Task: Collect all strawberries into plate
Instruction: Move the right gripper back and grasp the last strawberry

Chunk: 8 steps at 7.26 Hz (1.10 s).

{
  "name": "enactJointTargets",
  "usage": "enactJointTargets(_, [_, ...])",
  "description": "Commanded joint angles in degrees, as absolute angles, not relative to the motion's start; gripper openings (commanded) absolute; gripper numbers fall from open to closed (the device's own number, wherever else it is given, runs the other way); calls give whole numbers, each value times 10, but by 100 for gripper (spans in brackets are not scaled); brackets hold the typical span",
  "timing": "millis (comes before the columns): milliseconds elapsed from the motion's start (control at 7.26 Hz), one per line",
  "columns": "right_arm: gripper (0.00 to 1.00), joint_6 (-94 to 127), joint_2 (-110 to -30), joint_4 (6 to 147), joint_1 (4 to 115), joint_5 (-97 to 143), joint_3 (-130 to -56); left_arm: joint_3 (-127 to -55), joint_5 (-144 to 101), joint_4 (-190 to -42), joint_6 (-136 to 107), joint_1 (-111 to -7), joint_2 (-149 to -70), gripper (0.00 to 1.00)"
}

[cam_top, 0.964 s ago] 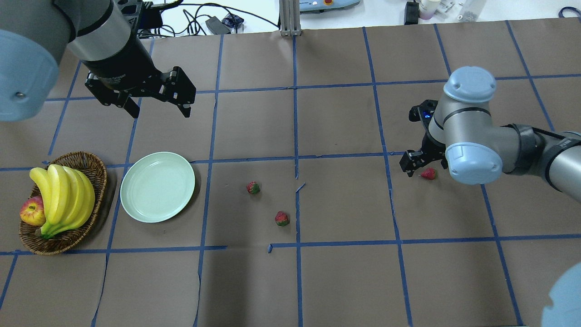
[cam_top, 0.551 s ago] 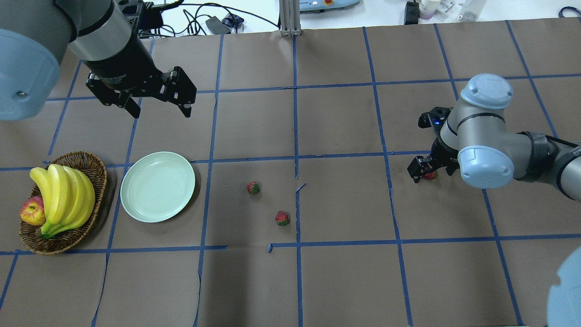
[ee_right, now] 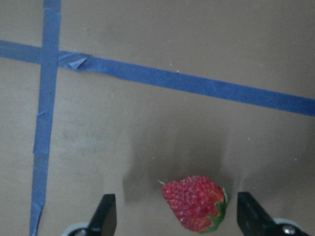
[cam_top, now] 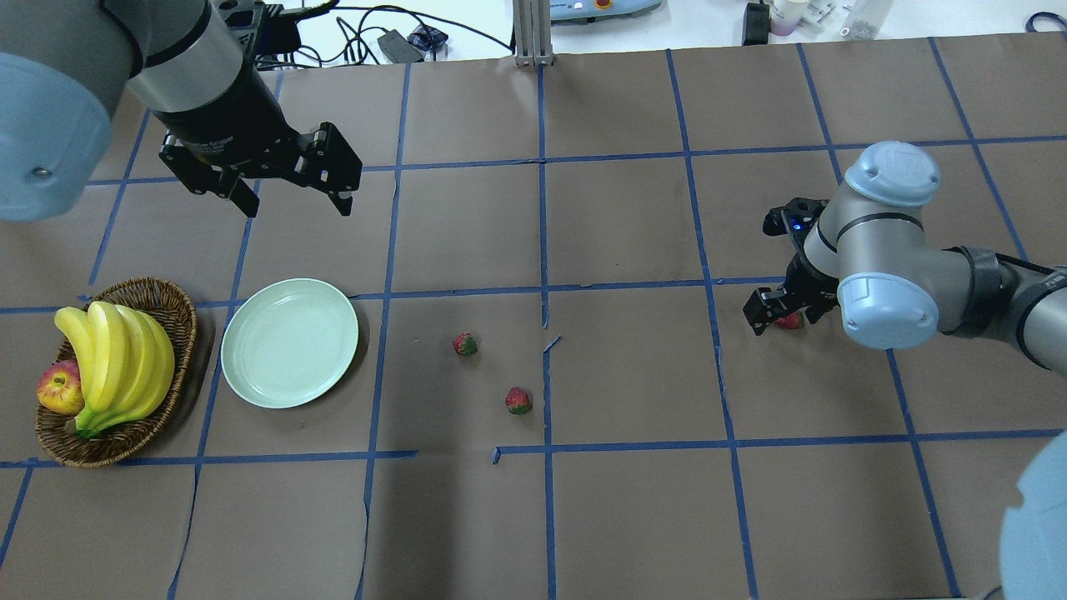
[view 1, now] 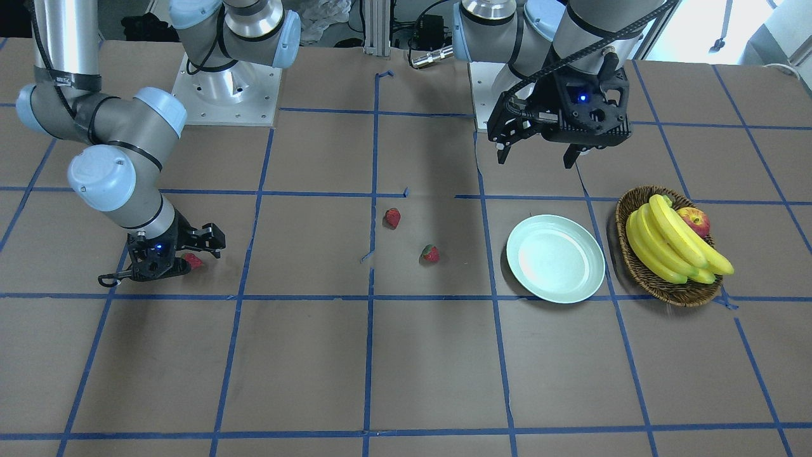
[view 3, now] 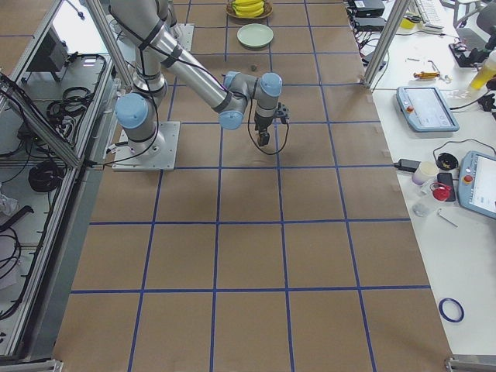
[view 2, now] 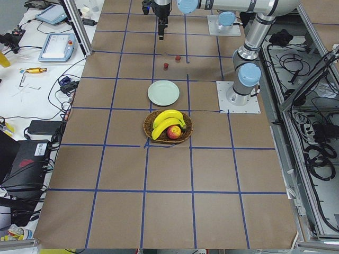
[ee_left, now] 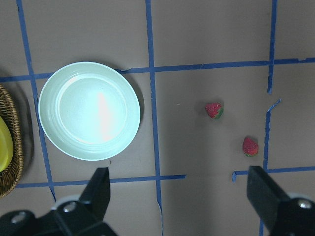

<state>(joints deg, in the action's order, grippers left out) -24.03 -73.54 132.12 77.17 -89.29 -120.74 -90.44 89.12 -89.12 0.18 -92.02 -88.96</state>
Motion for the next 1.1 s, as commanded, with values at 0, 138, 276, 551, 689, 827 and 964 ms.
enactJointTargets(0, [0,-241,-735,1322,772,-896,-1208,-904,891,-891,2,-920,-890,100])
enactJointTargets(138, [0,-239,-735,1322,773,-910,-1205,-904,891,-891,2,-919,-889,100])
enactJointTargets(276, [0,-228,-740,1324,780,-911,-1199,-904,891,-891,2,-920,-889,100])
enactJointTargets(551, [0,-88,-736,1318,860,-905,-1146,-904,890,-891,2,-919,-890,100])
enactJointTargets(689, [0,21,-732,1297,928,-904,-1127,-904,890,-891,2,-919,-889,100])
enactJointTargets(827, [0,137,-725,1296,1003,-894,-1109,-904,890,-891,2,-919,-889,100])
enactJointTargets(964, [0,253,-703,1296,1069,-854,-1082,-904,890,-891,2,-919,-889,100])
